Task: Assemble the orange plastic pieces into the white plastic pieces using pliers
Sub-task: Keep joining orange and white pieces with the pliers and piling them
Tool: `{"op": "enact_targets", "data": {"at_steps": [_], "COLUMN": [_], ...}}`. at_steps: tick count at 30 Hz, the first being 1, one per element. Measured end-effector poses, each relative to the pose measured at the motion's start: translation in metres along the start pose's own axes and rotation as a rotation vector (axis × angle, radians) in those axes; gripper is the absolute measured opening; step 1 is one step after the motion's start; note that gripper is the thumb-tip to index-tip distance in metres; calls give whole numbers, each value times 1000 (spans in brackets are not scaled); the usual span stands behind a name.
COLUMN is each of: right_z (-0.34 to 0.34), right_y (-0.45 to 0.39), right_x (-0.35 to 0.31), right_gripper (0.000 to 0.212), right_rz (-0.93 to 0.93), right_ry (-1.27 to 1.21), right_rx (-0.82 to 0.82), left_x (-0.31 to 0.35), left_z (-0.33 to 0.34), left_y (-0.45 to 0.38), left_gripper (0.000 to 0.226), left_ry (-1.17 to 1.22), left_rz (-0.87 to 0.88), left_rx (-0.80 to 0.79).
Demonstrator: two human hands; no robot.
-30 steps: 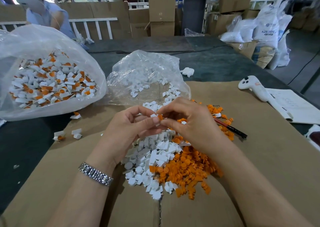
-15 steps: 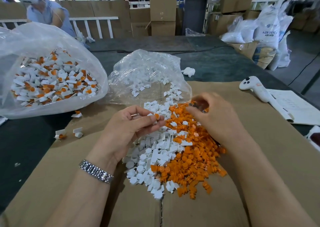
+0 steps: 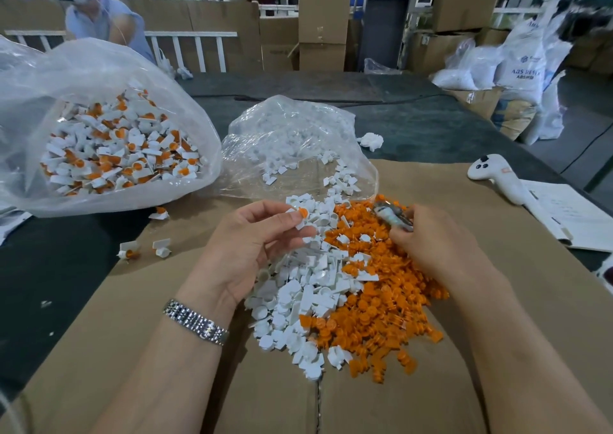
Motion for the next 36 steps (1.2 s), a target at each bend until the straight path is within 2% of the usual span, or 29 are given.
{"op": "enact_targets", "data": {"at_steps": [3,6,9,11,18,26,36], "right_z": [-18,-35,-30,-20,-12,-9,3], "right_y": [4,13,38,52,74,78,75], "right_x": [-6,-19,-52,-69,-94,-96,-97], "right_gripper": [23,15,16,23,30,40,41], "right_rz": [-27,-105,-265,-315,-385,-408,-380], "right_ry": [-161,-352,-318,-285,-246,-216,-285], "right_rx": [40,-92,-371,-492,-597,-509,-272], "left_x": [2,5,8,11,14,11,8], "left_z": [0,0,-1,0,1,1,-3], "left_y": [0,0,0,0,1,2,3], "left_gripper": [20,20,19,16,17,14,14], "left_ry": [-19,-19,5,21,9,-38,38], "left_rz": [22,42,59,80,107,84,51], "left_rx": [14,6,3,-6,-21,-32,-28]}}
Point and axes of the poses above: each hand's wrist, its own y-axis away from the middle knuckle, its own z-axis out of the palm, x = y × z, the point moved 9 cm from there along -y, towards the middle knuckle, and after that the axes turned 6 degrees about z, right-handed, at the moved point
